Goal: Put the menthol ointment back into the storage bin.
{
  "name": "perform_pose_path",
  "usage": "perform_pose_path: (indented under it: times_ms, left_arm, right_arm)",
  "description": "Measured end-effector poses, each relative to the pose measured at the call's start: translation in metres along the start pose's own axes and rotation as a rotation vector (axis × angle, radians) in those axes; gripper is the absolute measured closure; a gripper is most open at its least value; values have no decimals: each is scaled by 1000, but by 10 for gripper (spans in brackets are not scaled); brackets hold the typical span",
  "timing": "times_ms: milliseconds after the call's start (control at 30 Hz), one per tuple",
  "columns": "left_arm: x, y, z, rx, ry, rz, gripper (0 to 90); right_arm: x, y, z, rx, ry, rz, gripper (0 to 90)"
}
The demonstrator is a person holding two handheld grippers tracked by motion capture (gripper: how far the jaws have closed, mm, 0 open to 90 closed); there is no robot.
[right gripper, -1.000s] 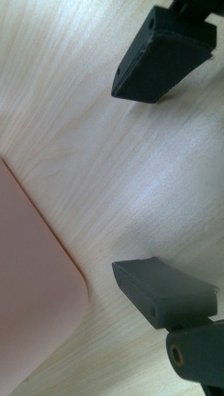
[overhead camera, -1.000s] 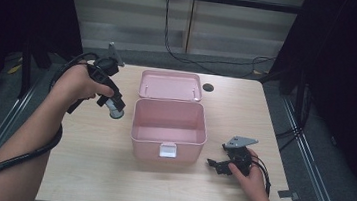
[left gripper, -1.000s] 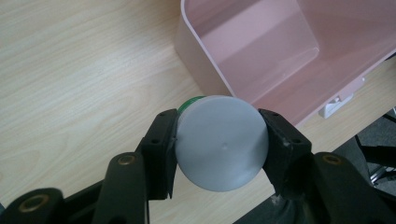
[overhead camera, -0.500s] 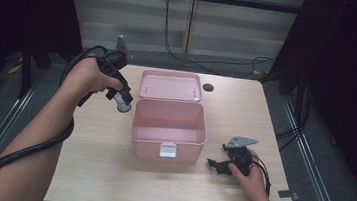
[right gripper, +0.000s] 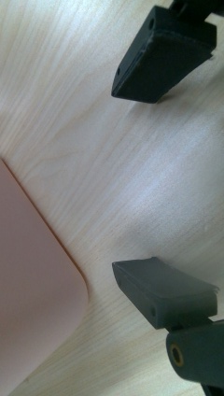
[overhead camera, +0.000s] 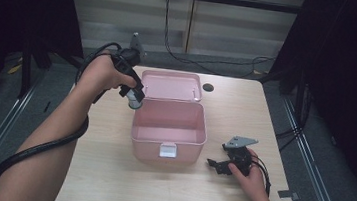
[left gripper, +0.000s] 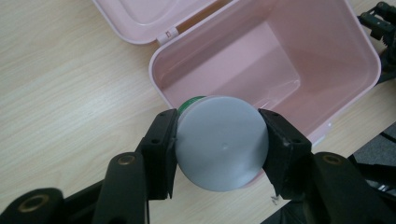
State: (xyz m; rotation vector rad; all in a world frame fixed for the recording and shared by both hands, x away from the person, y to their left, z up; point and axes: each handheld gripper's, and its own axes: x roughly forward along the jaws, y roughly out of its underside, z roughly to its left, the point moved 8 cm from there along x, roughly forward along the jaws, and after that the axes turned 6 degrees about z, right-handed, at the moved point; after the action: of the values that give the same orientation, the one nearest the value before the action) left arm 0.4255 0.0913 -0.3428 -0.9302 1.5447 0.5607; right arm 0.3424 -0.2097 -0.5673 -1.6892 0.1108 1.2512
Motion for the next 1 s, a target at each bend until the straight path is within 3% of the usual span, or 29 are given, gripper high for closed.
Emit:
perform_pose_path:
  times_ms: [367, 1000]
  left_arm:
    - [13, -15, -13, 13, -2, 11, 503]
    - [43, -28, -22, 13, -6, 31, 503]
  right_arm:
    - [0, 0, 0, 0, 0, 0, 133]
    - [0, 0, 0, 2, 0, -1, 133]
